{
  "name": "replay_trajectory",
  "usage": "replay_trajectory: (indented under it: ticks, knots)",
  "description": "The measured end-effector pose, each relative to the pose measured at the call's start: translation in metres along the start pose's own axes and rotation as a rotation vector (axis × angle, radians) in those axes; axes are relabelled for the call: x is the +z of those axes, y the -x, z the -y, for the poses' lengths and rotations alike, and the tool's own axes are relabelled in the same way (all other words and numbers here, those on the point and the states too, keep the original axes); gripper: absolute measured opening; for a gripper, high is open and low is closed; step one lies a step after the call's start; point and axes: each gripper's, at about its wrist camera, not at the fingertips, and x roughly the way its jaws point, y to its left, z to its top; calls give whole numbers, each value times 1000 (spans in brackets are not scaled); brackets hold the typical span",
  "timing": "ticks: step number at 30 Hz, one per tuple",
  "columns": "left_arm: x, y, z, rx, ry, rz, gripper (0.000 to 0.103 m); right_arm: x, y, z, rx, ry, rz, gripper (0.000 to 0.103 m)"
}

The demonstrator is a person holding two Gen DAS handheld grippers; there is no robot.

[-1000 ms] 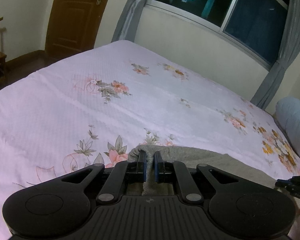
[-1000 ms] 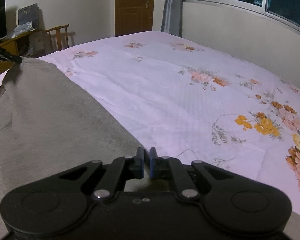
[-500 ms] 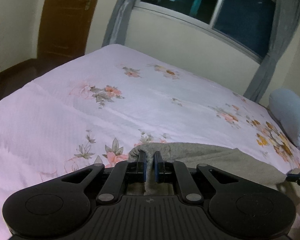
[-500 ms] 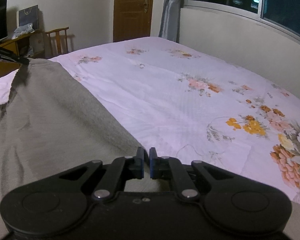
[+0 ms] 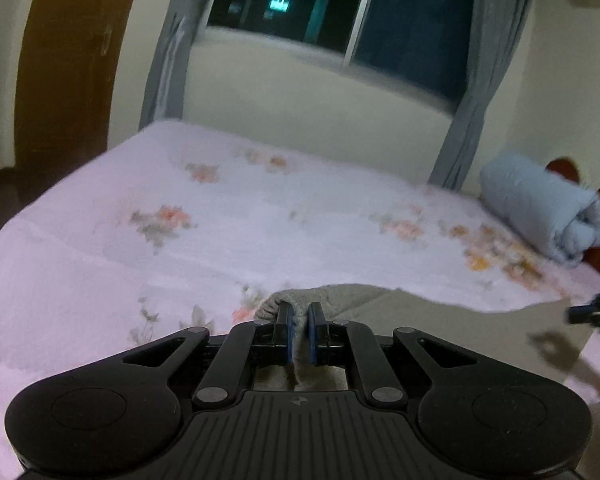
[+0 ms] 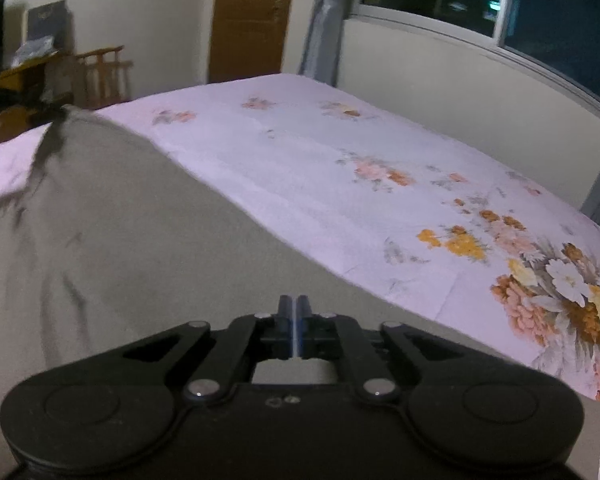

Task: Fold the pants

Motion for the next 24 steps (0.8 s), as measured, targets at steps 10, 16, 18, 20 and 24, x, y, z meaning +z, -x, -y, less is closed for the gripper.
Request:
replay_trajectory:
  ticks: [10, 16, 18, 20, 24]
  knots:
    - [-7, 39, 0, -15, 6, 108, 7, 6, -75, 18, 50, 125, -8, 18]
    - [-8, 39, 6, -5, -18, 108, 7, 1, -84, 20, 120, 232, 48, 56]
    - [-7, 38, 5, -7, -17, 110, 7, 1, -91, 24, 163, 225, 15, 35]
    - [-5, 36, 6, -15, -21, 107, 7, 2, -97, 29, 185, 213, -14, 22]
    - [-1, 34, 7, -11, -37, 95, 7, 3, -99, 33, 195, 203, -16, 25]
